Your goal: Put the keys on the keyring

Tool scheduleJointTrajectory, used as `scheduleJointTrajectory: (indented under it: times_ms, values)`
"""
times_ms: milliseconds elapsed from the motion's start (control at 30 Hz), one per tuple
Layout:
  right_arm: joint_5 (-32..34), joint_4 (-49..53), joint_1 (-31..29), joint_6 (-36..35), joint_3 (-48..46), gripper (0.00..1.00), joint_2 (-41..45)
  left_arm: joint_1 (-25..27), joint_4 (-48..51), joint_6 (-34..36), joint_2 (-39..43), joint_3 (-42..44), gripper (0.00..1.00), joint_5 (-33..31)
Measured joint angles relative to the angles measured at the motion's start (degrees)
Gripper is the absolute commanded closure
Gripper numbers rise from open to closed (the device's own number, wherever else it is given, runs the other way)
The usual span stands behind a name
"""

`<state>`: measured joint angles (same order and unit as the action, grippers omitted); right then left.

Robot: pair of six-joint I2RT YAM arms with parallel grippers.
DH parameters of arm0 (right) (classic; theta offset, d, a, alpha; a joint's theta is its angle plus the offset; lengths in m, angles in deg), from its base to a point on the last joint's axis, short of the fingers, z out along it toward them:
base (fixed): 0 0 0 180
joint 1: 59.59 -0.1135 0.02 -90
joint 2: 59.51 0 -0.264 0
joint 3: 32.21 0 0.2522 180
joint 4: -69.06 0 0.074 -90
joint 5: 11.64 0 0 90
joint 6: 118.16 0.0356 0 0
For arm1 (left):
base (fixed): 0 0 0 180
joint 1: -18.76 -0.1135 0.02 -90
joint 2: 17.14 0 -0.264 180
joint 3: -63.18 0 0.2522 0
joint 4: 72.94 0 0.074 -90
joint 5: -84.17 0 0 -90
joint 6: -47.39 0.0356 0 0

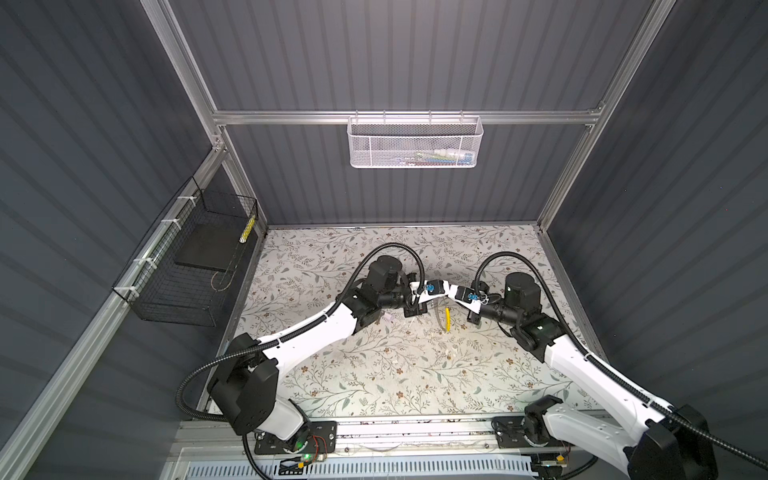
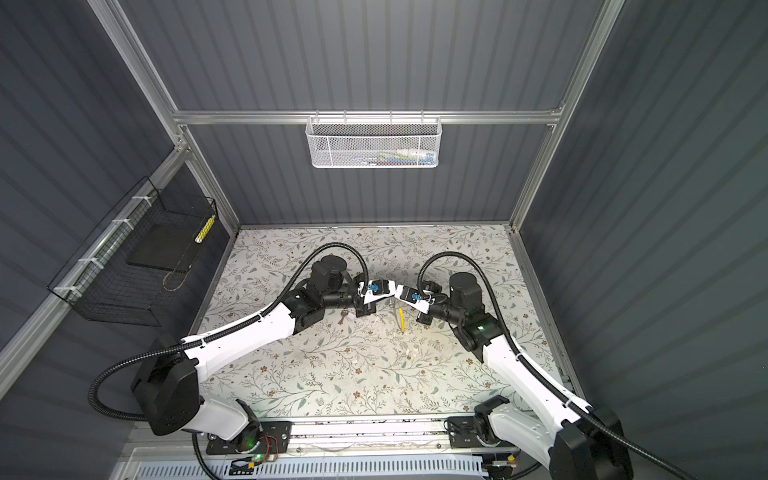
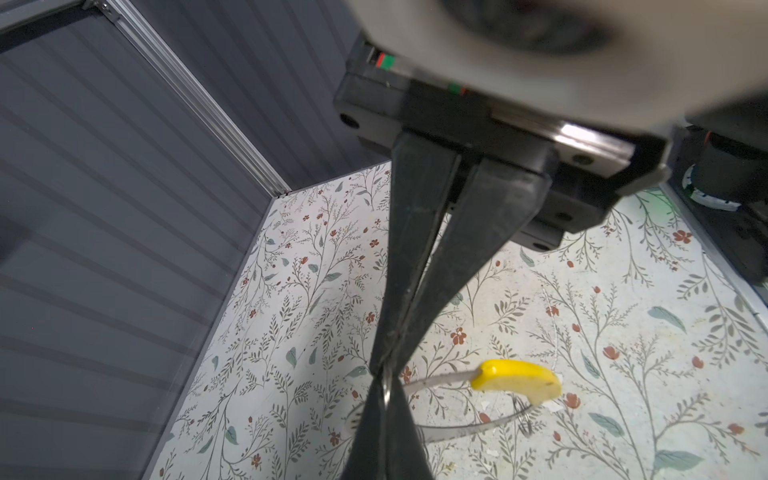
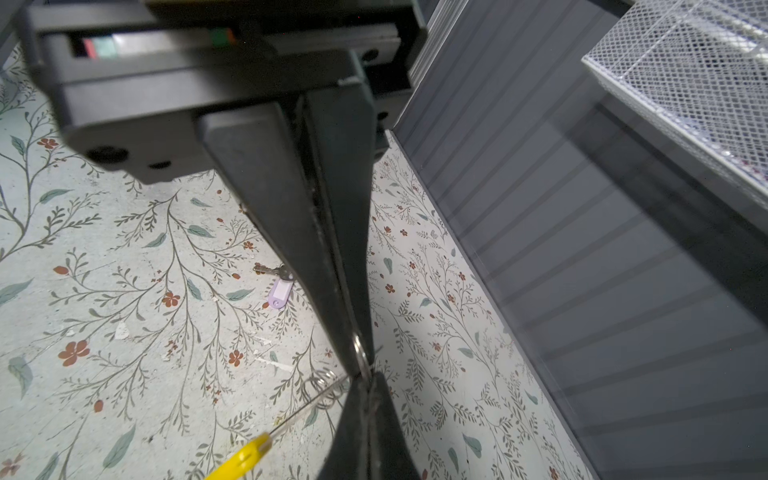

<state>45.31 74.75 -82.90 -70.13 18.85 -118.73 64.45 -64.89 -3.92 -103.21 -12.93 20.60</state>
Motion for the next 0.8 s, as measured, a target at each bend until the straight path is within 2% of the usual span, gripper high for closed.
scheduleJointTrajectory:
  times_ms: [133, 367, 800]
  values:
    - [-0.66, -3.34, 0.85, 1.14, -2.97, 0.84, 0.98, -0.02, -1.51, -0.59, 0.09, 1.14, 1.00, 2.14]
    - [-7.41, -12.70, 6.51, 8.66, -10.43, 0.82, 3.19, -2.32, -10.40, -5.64, 0.94, 5.73, 1.00, 11.37]
    - [-17.31, -18.78, 6.67, 17.57, -10.47, 0.78, 5.64, -4.44, -24.98, -14.14, 0.92, 8.33, 1.00, 20.48]
